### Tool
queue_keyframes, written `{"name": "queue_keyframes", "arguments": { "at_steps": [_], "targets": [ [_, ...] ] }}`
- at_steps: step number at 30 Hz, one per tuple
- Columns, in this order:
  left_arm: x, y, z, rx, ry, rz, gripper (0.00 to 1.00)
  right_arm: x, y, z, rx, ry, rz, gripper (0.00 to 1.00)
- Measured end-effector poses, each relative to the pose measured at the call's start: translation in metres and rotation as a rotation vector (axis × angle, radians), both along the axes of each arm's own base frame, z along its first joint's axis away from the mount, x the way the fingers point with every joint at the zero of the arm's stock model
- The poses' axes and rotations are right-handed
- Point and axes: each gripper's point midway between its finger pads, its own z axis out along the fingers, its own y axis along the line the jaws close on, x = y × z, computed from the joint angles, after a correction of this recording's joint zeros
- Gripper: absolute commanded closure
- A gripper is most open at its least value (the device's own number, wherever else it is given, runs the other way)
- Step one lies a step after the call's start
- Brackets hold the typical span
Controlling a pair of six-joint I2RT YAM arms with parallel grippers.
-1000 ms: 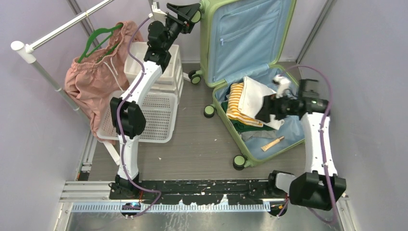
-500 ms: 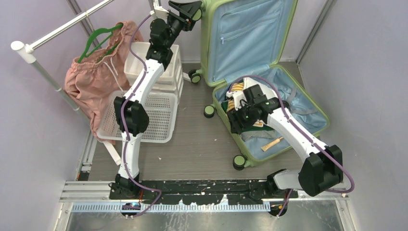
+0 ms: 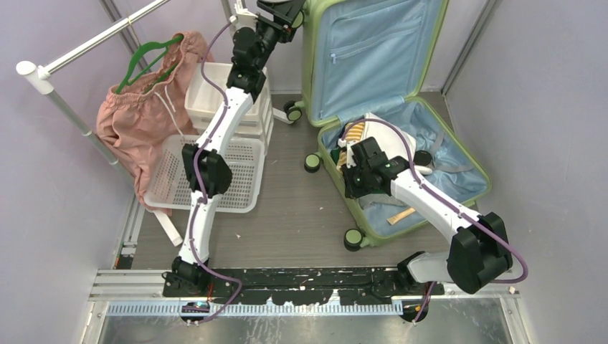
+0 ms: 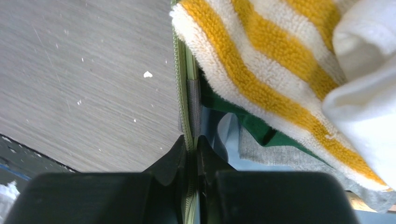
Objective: Open, take out, and arrange the luggage
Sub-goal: Open the luggage at the center of the board.
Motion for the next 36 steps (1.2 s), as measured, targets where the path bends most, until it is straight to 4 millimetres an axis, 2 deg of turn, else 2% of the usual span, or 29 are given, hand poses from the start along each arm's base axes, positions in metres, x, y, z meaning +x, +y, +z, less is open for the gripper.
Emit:
{"name": "queue_keyframes", "arguments": {
  "at_steps": [3,4,9,11,19,22,29,31,33,36],
  "targets": [
    [0.005,-0.003,-0.007,-0.009,0.018,0.014,0.95,0.008,0.002,0.0,0.019,-0.005,-0.082,0.94],
    [0.006,-0.004,-0.008,-0.014,0.024,0.019,0.9,0.011,0.003,0.0,0.026,-0.008,-0.104,0.94],
    [0.009,-0.006,-0.013,-0.032,0.052,0.033,0.57,0.025,0.01,0.0,0.05,-0.006,-0.198,0.94],
    [0.01,-0.007,-0.015,-0.034,0.063,0.041,0.46,0.032,0.013,0.0,0.055,-0.008,-0.219,0.94],
    [0.013,-0.006,-0.022,-0.025,0.109,0.065,0.22,0.052,0.02,0.002,0.09,-0.01,-0.267,0.94],
    [0.011,-0.008,-0.032,0.019,0.156,0.074,0.18,0.058,0.018,0.002,0.115,0.0,-0.282,0.94],
    [0.004,-0.031,-0.103,0.191,0.316,0.05,0.17,0.08,0.015,0.006,0.166,-0.04,-0.318,0.93],
    [-0.001,-0.034,-0.116,0.227,0.344,0.042,0.18,0.084,0.013,0.007,0.17,-0.054,-0.322,0.92],
    [-0.009,-0.038,-0.121,0.26,0.354,0.031,0.19,0.086,0.011,0.008,0.169,-0.059,-0.327,0.91],
    [-0.02,-0.035,-0.117,0.287,0.346,0.024,0.2,0.086,0.009,0.008,0.174,-0.054,-0.328,0.89]
  ]
}}
